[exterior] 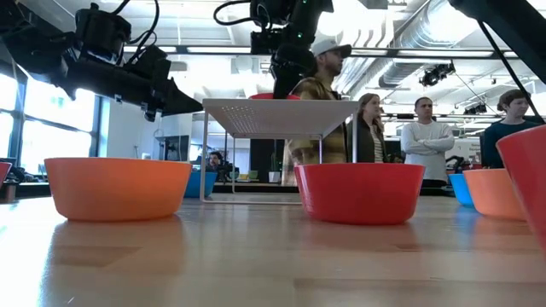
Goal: Pick & Place Mini bowls
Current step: Put the red bowl on the shelf, then put the blue bowl on the shelf
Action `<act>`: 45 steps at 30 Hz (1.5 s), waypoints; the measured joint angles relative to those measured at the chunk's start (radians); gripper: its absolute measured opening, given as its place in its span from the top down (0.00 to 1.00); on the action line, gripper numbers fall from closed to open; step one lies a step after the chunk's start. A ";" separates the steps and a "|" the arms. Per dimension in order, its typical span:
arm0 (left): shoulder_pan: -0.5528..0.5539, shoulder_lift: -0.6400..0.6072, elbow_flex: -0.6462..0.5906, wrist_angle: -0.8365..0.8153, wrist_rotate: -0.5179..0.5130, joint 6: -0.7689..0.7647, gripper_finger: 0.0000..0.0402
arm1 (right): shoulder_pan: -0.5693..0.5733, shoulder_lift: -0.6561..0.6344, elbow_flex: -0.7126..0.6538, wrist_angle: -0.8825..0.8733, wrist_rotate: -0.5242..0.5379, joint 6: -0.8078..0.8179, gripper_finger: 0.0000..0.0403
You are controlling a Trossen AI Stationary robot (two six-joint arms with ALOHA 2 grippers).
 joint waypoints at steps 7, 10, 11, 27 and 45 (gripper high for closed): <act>0.000 0.000 0.000 0.000 0.000 0.000 1.00 | 0.000 -0.002 0.030 -0.021 -0.008 0.002 0.89; 0.000 0.000 0.000 0.000 0.000 0.000 1.00 | 0.000 -0.003 0.054 -0.027 -0.008 0.007 0.86; 0.000 0.000 0.000 0.000 0.000 0.000 1.00 | 0.000 -0.003 0.061 -0.029 -0.008 0.007 0.85; 0.000 0.000 0.000 -0.003 0.010 0.000 1.00 | 0.028 -0.178 -0.035 -0.001 -0.035 0.055 0.99; 0.000 -0.012 0.000 -0.043 0.006 -0.030 1.00 | 0.184 -0.897 -1.129 0.812 0.079 0.302 0.99</act>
